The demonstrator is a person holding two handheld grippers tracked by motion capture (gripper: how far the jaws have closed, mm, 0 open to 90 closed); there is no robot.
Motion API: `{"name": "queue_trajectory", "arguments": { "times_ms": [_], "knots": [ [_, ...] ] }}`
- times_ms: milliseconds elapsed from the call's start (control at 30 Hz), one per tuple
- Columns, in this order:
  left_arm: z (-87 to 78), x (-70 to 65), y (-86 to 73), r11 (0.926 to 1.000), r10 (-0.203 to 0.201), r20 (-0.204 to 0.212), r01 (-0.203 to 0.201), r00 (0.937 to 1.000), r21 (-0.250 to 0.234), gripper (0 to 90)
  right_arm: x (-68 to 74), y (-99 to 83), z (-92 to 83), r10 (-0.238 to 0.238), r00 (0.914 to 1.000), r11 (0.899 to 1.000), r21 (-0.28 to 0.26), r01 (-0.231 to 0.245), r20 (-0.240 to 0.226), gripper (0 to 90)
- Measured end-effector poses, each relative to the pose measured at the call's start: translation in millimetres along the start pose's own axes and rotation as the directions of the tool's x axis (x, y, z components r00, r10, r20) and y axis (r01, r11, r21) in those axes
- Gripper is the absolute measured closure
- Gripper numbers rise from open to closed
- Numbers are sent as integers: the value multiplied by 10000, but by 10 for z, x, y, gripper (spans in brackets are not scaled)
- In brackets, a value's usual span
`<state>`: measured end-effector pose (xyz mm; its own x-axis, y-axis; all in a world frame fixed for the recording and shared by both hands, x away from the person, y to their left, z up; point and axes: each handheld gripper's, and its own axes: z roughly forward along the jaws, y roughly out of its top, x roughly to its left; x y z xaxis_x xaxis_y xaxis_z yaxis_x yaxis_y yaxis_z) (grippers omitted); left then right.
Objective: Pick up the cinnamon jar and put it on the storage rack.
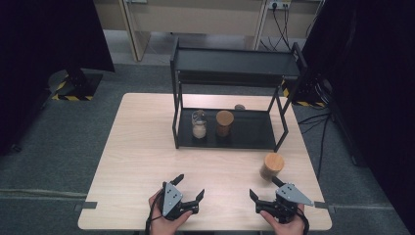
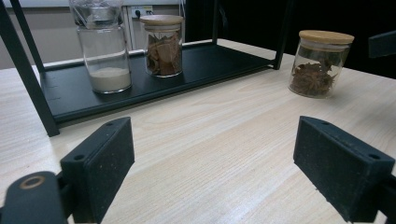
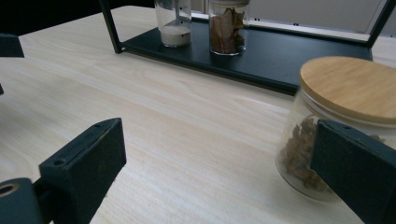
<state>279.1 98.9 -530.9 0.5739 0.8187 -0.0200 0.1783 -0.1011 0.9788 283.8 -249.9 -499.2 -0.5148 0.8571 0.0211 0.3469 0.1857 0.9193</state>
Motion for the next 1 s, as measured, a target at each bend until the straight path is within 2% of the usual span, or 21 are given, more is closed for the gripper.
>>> {"name": "queue_trajectory", "arguments": {
  "times_ms": [500, 1000],
  "knots": [
    [0, 0, 0, 10000, 1, 1, -1, 10000, 2, 121, -116, -140, -173, 329, 9985, 9994, 30, -331, 437, 41],
    [0, 1, 0, 10000, -29, 10, 29, 10000, 0, 122, -244, -207, -310, 597, 9943, 9982, -79, -592, 882, 40]
  ]
}}
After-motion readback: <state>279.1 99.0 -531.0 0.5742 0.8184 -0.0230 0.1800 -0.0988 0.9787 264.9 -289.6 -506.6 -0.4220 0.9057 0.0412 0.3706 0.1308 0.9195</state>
